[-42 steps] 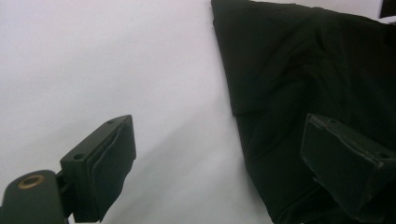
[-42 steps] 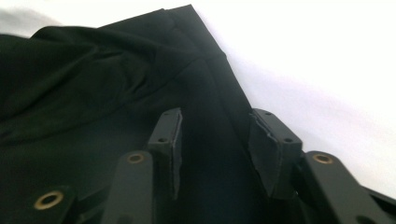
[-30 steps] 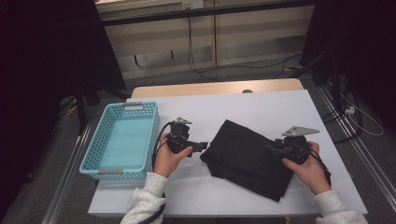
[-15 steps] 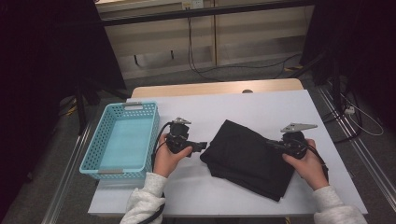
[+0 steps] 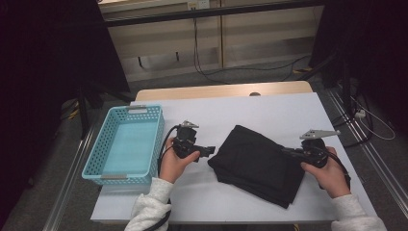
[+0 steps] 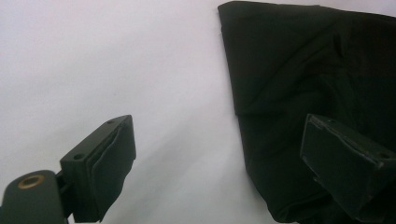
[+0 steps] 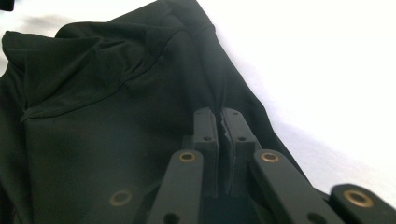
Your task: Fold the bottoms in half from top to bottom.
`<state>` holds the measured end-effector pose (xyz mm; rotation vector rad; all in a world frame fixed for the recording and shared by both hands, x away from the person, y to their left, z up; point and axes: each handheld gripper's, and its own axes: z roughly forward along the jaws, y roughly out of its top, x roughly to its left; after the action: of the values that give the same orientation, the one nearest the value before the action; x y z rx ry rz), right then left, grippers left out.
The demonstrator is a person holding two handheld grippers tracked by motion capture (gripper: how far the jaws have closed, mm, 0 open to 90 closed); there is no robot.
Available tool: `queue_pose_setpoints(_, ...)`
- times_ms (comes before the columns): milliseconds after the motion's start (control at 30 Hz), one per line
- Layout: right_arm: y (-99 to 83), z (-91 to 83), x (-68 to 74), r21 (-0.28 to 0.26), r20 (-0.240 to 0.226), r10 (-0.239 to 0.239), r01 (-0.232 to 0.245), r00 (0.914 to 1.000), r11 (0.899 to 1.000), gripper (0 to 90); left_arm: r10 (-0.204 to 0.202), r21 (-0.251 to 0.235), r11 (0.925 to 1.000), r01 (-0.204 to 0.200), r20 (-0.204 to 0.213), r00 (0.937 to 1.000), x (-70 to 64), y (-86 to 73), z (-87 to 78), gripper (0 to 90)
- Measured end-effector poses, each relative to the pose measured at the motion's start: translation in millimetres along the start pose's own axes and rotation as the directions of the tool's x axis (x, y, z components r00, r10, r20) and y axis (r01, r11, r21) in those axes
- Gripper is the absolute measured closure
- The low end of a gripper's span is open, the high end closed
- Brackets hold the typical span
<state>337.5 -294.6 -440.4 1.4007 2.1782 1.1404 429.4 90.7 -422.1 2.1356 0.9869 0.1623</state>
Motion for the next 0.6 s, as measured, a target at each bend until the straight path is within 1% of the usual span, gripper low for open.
queue_pose_setpoints(133, 0.1, -3.4, 0.0, 0.002, 0.001, -0.004, 0.004, 1.0000, 1.000, 85.3, -0.001, 0.000, 1.0000, 0.001, 0.001, 1.0000, -0.3, 0.0, 0.4, 10.4)
queue_pose_setpoints(433, -4.1, -2.7, -3.3, 0.013, 0.009, -0.001, 0.000, 1.0000, 1.000, 85.3, 0.000, 0.001, 1.0000, 0.000, 0.000, 1.0000, -1.1, -0.1, 0.9, 10.4)
queue_pose_setpoints(533, -4.5, -4.3, -4.1, 0.011, 0.005, -0.002, 0.002, 1.0000, 1.000, 85.3, -0.001, -0.001, 1.0000, 0.001, 0.002, 1.0000, -1.1, 0.1, 0.5, 10.4)
queue_pose_setpoints(600, -4.2, -5.9, -3.6, 0.014, 0.010, -0.005, 0.004, 0.9999, 1.000, 85.3, -0.001, -0.003, 1.0000, 0.001, 0.001, 1.0000, -1.3, 0.1, 0.4, 10.4)
